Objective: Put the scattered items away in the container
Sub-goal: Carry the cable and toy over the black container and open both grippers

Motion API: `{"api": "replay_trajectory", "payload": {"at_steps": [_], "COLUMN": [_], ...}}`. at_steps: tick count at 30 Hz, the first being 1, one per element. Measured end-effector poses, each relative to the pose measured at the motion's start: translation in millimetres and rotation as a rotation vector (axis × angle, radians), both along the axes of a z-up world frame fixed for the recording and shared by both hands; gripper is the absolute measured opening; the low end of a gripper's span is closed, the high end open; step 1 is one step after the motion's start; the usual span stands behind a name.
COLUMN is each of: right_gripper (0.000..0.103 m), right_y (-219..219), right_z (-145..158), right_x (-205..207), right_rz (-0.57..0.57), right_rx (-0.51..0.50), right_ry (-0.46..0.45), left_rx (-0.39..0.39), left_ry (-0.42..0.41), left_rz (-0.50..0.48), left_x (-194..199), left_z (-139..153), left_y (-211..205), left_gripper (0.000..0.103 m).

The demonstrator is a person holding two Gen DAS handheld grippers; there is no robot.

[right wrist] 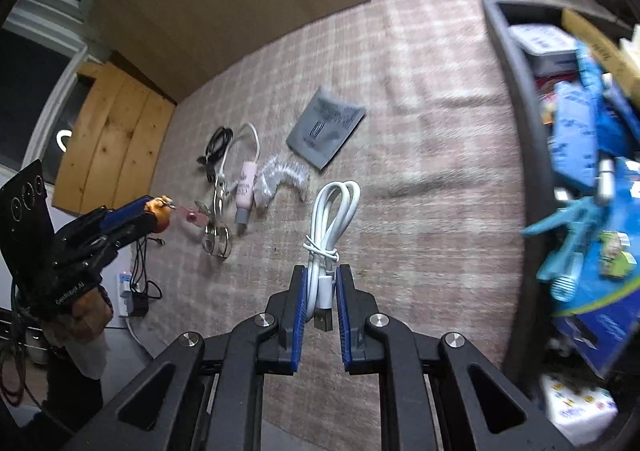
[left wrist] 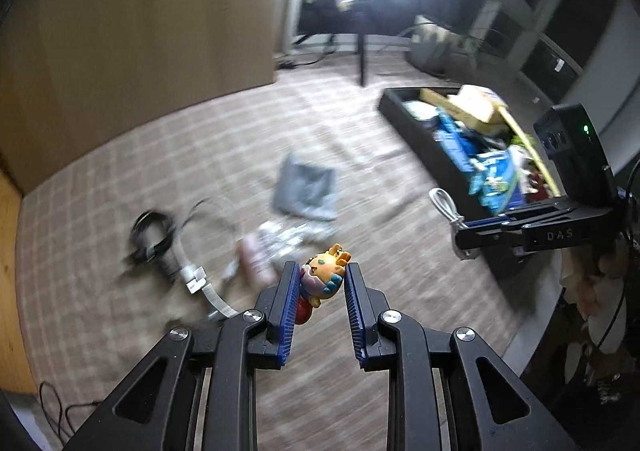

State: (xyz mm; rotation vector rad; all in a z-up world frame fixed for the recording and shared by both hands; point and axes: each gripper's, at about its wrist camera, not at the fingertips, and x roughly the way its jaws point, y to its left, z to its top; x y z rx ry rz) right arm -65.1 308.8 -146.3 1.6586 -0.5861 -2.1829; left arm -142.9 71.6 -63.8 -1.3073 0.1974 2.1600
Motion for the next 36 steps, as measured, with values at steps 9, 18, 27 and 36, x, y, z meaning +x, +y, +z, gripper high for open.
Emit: {"api": "replay_trajectory", "payload": {"at_steps": [9,18,27,36], "right_gripper": [0.013,0.013,0.013,0.013], "right_y": [83,208,287,306], "right_z": [45,65,44,22], "right_x": [38,96,132,133], "right_rz": [-0.147,-0.393,-0.551,-0.556], "right_rx": [0.006,0.064,0.062,0.044], "right_ry": [0.096,0.124,0.078,0.044], "left_rx": [0.058,0.1,0.065,0.034], "left_ry": [0.023,0.02,-0.003,-0.01], "left_rz": [-0.214,-0.444,-0.569,-0.556], "left_x": [17,54,84,78], "left_z": [20,27,12,-1], "left_y": [119,248,333,366], "left_gripper": [0.025,0.025,0.025,0.025]}}
